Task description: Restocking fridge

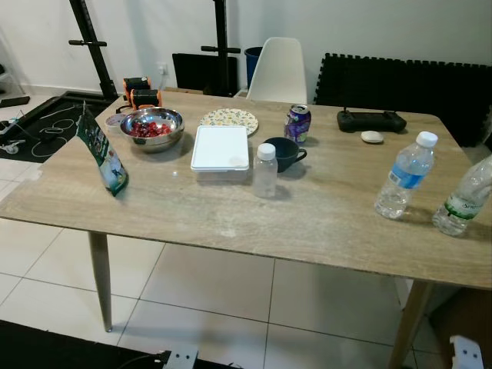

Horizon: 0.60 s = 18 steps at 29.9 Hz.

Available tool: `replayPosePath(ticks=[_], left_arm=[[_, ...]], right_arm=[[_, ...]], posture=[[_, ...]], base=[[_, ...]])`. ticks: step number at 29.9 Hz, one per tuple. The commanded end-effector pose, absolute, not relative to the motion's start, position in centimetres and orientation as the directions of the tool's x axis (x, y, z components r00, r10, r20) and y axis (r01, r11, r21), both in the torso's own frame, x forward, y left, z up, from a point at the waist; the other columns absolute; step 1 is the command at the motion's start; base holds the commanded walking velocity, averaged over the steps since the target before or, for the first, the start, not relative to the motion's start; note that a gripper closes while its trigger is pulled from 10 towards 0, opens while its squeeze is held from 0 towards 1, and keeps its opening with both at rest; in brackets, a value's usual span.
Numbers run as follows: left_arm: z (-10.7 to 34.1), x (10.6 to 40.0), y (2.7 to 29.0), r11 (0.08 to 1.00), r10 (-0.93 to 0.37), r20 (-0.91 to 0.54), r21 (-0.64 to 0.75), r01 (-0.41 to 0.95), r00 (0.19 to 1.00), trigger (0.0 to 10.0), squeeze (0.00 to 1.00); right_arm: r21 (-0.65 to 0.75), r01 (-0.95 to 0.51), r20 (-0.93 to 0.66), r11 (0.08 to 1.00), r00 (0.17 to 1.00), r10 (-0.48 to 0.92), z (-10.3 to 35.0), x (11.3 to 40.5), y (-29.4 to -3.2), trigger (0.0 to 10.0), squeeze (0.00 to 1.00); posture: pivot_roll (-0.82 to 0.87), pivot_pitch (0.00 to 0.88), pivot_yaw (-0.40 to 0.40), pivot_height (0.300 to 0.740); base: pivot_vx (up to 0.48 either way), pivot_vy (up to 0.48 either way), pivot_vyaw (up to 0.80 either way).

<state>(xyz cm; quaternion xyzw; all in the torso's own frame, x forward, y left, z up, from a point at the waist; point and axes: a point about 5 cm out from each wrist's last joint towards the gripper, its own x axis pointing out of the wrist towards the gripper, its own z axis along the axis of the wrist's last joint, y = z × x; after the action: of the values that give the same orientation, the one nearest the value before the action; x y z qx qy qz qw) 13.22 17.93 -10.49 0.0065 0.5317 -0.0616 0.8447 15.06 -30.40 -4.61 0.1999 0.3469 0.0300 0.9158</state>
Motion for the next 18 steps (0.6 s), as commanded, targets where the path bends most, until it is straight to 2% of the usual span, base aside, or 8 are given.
replayPosePath(ticks=[1, 3, 4, 7, 9, 10, 13, 18], left_arm=[[-10.8, 12.2, 18.5, 0.993, -0.084, -0.915, -0.044, 0.108, 0.395, 10.0, 0.0], [-10.8, 12.2, 18.5, 0.993, -0.082, -0.915, -0.044, 0.105, 0.396, 10.0, 0.0], [-10.8, 12.2, 18.5, 0.993, -0.082, -0.915, -0.044, 0.105, 0.396, 10.0, 0.0], [-10.8, 12.2, 18.5, 0.994, -0.083, -0.914, -0.045, 0.104, 0.397, 10.0, 0.0], [-10.7, 12.3, 18.5, 0.994, -0.084, -0.913, -0.046, 0.103, 0.399, 10.0, 0.0], [-10.7, 12.3, 18.5, 0.994, -0.084, -0.913, -0.046, 0.103, 0.399, 10.0, 0.0], [-10.7, 12.3, 18.5, 0.993, -0.088, -0.912, -0.049, 0.106, 0.4, 10.0, 0.0], [-10.7, 12.4, 18.5, 0.993, -0.09, -0.912, -0.05, 0.11, 0.401, 10.0, 0.0]], right_arm=[[0.474, -0.048, -0.544, 0.879, 0.769, 0.336, -3.5, 15.4, -30.6, 10.0, 1.0], [0.541, -0.213, -0.447, 0.814, 0.747, 0.492, -2.1, 15.8, -30.6, 10.0, 1.0], [0.541, -0.213, -0.447, 0.814, 0.747, 0.492, -2.1, 15.8, -30.6, 10.0, 1.0], [0.566, -0.343, -0.351, 0.75, 0.723, 0.595, -0.5, 16.4, -30.4, 10.0, 1.0], [0.566, -0.482, -0.217, 0.669, 0.695, 0.685, 2.0, 17.5, -30.2, 10.0, 1.0], [0.566, -0.482, -0.217, 0.669, 0.695, 0.685, 2.0, 17.5, -30.2, 10.0, 1.0], [0.503, -0.622, -0.025, 0.6, 0.684, 0.729, 5.8, 19.7, -29.8, 10.0, 1.0], [0.398, -0.695, 0.219, 0.599, 0.706, 0.674, 10.6, 22.8, -29.9, 10.0, 1.0]], posture=[[-0.08, 0.0, -0.037, 0.74], [-0.08, 0.0, -0.04, 0.74], [-0.08, 0.0, -0.04, 0.74], [-0.08, 0.0, -0.04, 0.74], [-0.08, 0.0, -0.043, 0.74], [-0.08, 0.0, -0.043, 0.74], [-0.09, 0.0, -0.04, 0.74], [-0.08, 0.0, -0.038, 0.74]], base=[[0.0, 0.0, 0.0], [0.0, 0.0, 0.0], [0.0, 0.0, 0.0], [0.0, 0.0, 0.0], [0.0, 0.0, 0.0], [0.0, 0.0, 0.0], [0.0, 0.0, 0.0], [0.0, 0.0, 0.0]])
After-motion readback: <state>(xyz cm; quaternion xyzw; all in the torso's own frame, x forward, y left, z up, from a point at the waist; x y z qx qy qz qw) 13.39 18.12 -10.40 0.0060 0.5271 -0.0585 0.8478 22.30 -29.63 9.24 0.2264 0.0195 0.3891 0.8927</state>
